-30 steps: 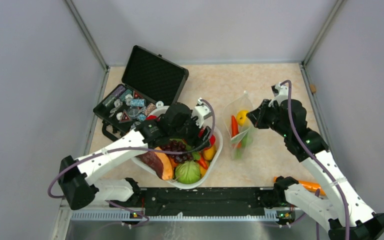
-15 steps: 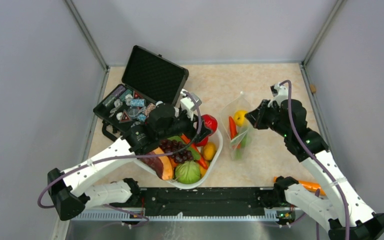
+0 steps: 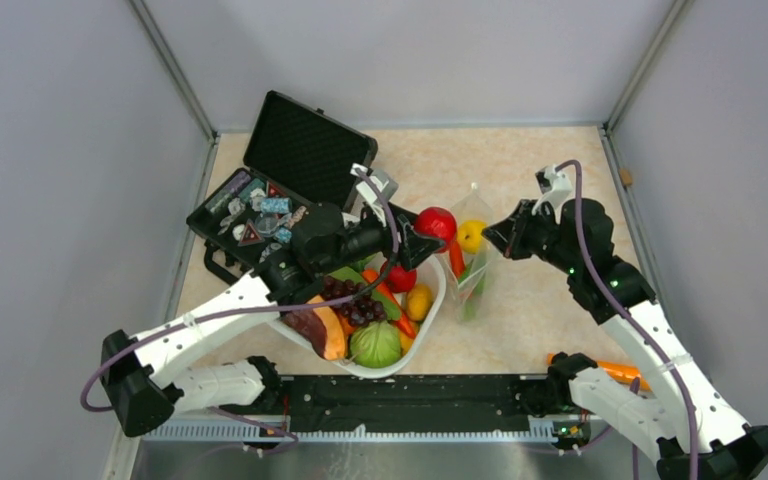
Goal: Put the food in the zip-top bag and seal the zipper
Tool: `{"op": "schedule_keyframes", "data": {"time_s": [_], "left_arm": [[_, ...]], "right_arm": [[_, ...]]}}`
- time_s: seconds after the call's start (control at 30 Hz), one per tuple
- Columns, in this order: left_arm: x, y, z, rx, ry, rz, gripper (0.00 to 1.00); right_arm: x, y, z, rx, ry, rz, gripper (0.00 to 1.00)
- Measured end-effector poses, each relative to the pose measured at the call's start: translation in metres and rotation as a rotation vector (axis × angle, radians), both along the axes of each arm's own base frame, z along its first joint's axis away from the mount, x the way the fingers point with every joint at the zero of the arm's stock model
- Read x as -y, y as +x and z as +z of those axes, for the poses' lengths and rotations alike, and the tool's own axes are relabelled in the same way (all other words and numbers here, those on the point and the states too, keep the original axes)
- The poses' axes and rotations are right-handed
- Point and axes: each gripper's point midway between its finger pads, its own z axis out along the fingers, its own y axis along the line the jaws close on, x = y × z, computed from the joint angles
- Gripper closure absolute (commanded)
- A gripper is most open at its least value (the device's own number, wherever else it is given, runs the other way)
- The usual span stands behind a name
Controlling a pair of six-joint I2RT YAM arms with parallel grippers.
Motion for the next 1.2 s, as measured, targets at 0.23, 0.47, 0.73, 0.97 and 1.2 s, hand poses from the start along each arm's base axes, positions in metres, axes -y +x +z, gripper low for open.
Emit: {"op": "schedule_keyframes", "data": {"time_s": [0.23, 0.47, 0.73, 0.97, 1.2], "left_arm": [[0.016, 0.004, -0.014, -0.033, 0.015, -0.041, 0.66], [0.033, -0.001, -0.002, -0.045, -0.025, -0.117, 0.64], [0.047, 0.004, -0.021, -0.123, 0.018, -0.137, 0.63], [0.043, 0.011, -0.043, -0.191, 0.096, -0.083, 0.56], [0.058, 0.018, -0.043, -0.220, 0.126, -0.108, 0.46]], "right_arm": [[-0.007, -0.006, -0.003, -0.010, 0.011, 0.052, 1.00], [-0.012, -0.007, -0.001, 0.005, 0.030, 0.082, 1.00], [-0.011, -0.007, 0.000, 0.014, 0.031, 0.078, 1.00], [-0.004, -0.011, 0.013, 0.066, 0.041, 0.049, 1.00], [-0.003, -0.012, 0.014, 0.068, 0.040, 0.043, 1.00]]}}
